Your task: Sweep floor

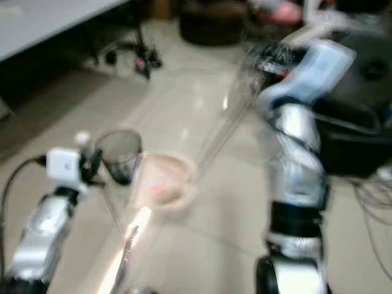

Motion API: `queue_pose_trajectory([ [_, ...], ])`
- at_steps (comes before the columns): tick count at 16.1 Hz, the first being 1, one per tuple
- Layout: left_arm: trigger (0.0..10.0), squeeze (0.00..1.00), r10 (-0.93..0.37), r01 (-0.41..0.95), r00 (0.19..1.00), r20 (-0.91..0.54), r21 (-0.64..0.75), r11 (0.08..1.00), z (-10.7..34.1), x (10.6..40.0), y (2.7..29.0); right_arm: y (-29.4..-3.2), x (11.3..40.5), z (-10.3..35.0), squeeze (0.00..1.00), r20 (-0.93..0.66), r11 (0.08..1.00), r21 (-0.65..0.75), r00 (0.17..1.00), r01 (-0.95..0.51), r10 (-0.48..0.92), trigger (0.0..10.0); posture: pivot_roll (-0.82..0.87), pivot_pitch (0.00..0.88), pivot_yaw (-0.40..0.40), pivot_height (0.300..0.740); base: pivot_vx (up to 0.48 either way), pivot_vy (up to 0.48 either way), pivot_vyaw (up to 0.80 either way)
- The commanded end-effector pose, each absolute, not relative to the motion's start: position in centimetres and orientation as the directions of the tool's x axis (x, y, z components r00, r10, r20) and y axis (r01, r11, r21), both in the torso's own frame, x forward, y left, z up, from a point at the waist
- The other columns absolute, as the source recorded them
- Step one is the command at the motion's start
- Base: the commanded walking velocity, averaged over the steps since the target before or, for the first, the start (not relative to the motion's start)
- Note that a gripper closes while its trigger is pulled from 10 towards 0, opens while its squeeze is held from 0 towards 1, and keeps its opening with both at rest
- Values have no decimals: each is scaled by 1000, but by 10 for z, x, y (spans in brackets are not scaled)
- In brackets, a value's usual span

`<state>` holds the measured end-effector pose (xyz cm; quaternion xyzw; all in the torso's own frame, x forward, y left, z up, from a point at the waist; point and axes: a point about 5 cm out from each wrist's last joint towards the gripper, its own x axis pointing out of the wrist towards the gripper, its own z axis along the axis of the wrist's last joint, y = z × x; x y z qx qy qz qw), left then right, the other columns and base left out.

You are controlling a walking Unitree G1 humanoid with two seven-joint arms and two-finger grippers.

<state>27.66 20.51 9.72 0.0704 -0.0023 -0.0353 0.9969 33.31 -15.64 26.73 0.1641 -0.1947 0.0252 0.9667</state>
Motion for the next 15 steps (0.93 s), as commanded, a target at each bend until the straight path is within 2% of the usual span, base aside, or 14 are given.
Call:
queue_pose_trajectory([
  [1,10000,0,-81,71,995,59,161,984,109,280,203,-164,330,280,0,447,937,327,894,-122,-39,10000,45,34,52,740,412,0,544],
  [15,10000,0,-59,49,997,53,175,983,108,278,212,-168,332,285,0,485,918,370,873,-146,-57,10000,51,34,59,740,411,0,0],
])
